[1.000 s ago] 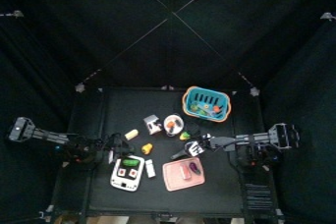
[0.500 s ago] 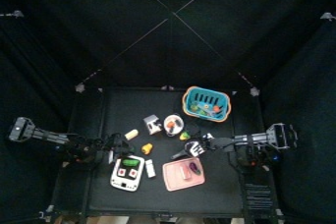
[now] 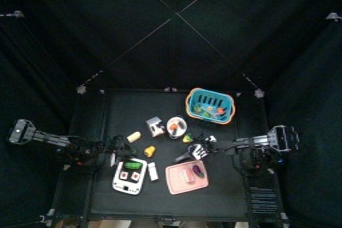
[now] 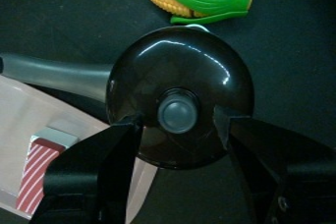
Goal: Grab pot lid
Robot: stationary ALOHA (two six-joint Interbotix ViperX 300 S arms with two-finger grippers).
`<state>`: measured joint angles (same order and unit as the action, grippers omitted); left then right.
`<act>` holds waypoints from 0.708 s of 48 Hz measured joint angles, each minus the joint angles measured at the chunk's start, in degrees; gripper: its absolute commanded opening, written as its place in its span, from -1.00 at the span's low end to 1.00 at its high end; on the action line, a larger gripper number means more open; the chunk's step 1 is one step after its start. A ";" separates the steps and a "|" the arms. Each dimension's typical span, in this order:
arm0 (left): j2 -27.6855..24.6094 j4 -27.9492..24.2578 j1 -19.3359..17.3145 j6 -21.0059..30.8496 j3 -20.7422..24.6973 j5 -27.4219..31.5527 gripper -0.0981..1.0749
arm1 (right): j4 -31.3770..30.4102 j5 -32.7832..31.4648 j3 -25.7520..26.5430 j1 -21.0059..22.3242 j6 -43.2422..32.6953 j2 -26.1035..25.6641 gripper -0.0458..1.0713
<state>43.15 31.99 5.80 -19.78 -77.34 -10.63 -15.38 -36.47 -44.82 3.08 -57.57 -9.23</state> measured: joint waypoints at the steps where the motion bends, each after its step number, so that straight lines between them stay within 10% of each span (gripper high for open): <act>1: 0.00 0.00 0.00 0.00 0.00 0.00 0.52 | 0.00 0.00 -0.09 0.00 0.00 0.00 0.71; 34: 0.00 0.44 0.00 0.18 -0.09 -0.09 0.52 | 0.18 0.00 0.35 0.09 0.00 0.09 0.01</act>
<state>43.15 32.43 5.80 -19.60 -77.43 -10.72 -15.21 -36.47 -44.47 3.16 -57.57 -9.14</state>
